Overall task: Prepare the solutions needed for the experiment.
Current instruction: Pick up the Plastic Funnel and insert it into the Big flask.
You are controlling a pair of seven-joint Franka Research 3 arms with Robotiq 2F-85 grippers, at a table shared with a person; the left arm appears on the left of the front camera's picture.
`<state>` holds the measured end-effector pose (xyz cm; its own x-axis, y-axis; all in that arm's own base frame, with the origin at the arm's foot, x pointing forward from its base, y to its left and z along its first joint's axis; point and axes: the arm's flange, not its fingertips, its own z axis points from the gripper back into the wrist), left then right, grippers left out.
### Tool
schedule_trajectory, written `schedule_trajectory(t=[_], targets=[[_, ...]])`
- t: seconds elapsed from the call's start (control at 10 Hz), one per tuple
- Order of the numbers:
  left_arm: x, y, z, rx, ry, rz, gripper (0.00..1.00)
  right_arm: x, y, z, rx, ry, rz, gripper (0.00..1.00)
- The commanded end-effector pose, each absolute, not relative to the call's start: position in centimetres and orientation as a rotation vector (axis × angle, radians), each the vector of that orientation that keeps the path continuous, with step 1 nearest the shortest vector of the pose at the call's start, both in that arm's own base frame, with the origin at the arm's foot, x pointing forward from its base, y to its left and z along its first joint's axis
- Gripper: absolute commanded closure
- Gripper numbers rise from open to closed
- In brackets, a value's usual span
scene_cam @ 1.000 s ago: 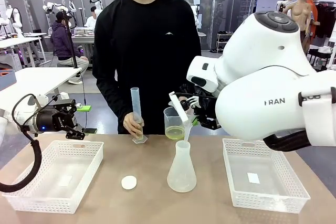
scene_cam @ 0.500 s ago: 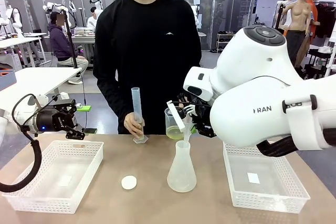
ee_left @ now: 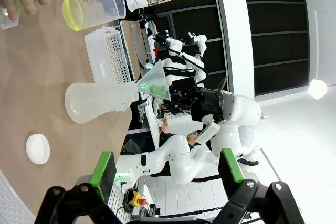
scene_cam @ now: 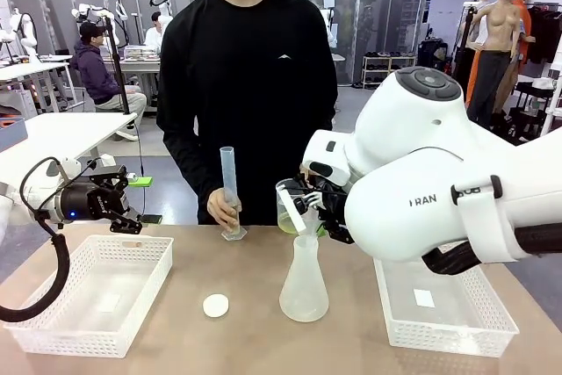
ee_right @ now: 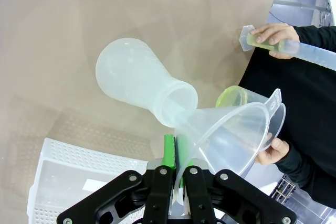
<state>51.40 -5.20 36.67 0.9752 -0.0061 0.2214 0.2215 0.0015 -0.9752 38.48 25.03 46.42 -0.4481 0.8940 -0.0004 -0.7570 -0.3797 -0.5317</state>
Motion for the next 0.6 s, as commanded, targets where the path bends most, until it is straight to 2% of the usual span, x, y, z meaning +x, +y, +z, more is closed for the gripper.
schedule_trajectory(t=[0.0,0.5], targets=[[51.4,-5.3,36.9,-1.559,-0.17,-0.177,0.0,38.6,24.9,45.7,-0.361,-0.595,1.968,0.96],[51.4,-5.3,36.9,-1.559,-0.17,-0.177,0.0,38.5,25.1,44.6,-0.339,-0.602,1.989,0.96]])
